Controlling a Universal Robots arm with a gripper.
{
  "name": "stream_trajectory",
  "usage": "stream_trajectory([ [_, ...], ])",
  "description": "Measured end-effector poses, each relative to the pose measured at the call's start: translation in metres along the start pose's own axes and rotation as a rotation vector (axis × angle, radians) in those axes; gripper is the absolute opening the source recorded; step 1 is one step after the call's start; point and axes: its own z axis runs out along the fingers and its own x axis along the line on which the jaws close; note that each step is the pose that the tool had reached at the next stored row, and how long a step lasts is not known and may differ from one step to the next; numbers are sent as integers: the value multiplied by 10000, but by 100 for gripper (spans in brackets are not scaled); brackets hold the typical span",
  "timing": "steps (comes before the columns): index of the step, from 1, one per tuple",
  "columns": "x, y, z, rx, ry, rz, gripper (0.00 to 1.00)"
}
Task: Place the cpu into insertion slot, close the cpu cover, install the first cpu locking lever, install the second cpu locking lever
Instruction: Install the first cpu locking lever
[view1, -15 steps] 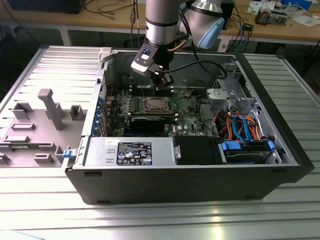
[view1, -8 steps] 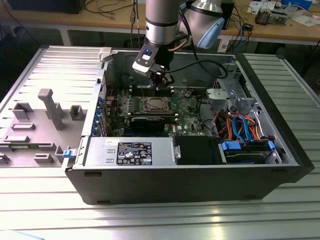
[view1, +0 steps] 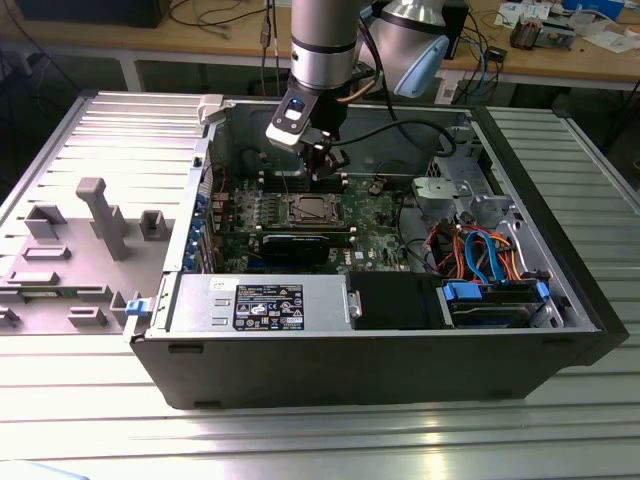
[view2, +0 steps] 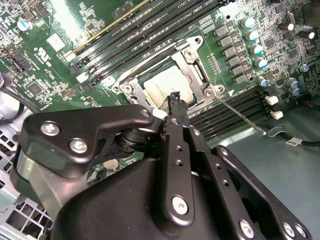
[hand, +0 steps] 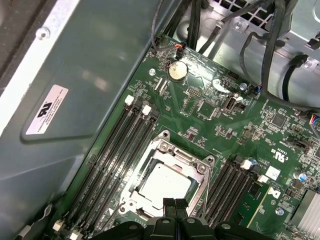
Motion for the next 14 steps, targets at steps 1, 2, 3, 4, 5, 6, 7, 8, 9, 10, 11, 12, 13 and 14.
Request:
stream_trajectory([
  [1,0,0,0,0,0,-19,11],
  [2,0,0,0,0,0,-35,11],
  [3,0,0,0,-1,0,-53,11],
  [4,0,0,0,-1,0,-71,11],
  [5,0,0,0,-1,0,-95,11],
  [6,0,0,0,-2,0,-130,11],
  [7,0,0,0,-2,0,-149,11],
  [8,0,0,0,-2,0,-168,11],
  [9,0,0,0,-2,0,-186,11],
  [10,0,0,0,-2,0,-204,11],
  [11,0,0,0,-2,0,-225,11],
  [12,0,0,0,-2,0,-243,11],
  [13,0,0,0,-3,0,-269,11],
  [14,0,0,0,-3,1,-291,11],
])
